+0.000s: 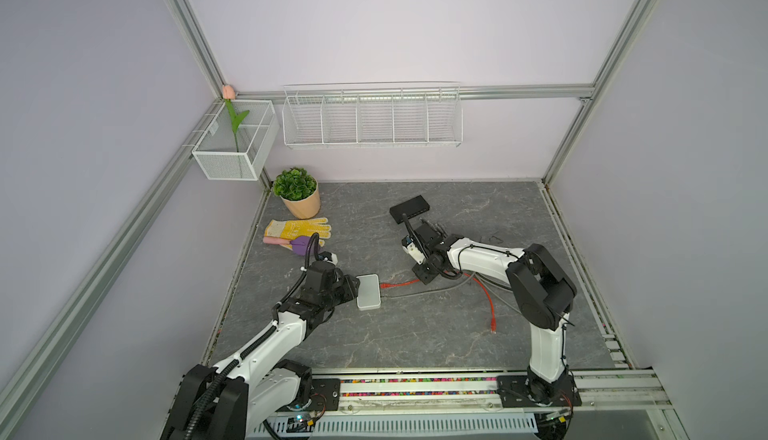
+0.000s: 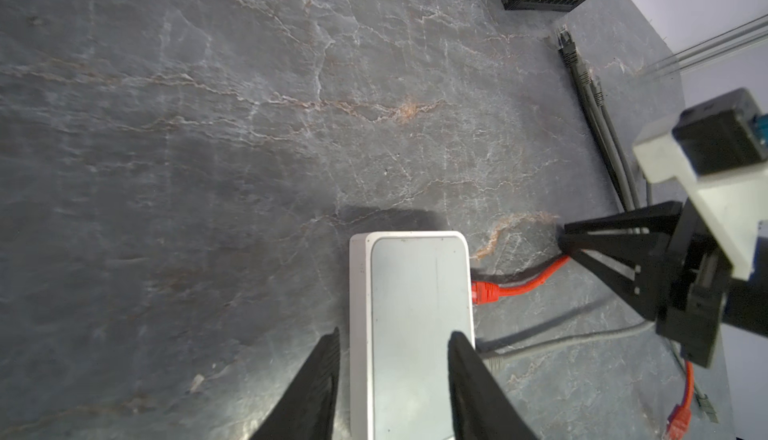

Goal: Insert the plug into the switch port
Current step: 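Move the right gripper to the loose grey cables and grasp one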

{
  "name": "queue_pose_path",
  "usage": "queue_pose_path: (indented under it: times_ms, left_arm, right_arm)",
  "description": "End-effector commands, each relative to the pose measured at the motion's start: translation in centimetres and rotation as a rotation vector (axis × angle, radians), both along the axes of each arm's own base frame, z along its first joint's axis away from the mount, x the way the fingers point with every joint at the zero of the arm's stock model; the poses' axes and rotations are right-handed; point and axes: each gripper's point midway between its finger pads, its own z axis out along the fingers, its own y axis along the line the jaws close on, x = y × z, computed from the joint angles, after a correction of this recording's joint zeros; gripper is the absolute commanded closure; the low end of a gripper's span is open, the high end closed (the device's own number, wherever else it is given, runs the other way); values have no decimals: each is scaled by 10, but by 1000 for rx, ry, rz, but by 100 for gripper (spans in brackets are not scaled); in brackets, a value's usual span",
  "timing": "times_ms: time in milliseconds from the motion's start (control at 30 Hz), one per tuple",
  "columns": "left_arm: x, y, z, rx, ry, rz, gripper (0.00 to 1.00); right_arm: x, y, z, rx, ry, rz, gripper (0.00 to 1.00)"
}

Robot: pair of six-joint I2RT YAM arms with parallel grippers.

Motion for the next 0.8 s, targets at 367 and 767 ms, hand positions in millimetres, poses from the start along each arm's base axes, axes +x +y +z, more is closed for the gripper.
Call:
queue_pose_path:
  times_ms: [367,767]
  left_arm:
    - [3,1,35,-7,-76,-13,58]
    - [-16,8,73,-26,-152,-27,56]
  right_arm:
    - [3,-29,48,-42,-107,-81,76]
    - [78,-108,52,-19,-48,-305,75]
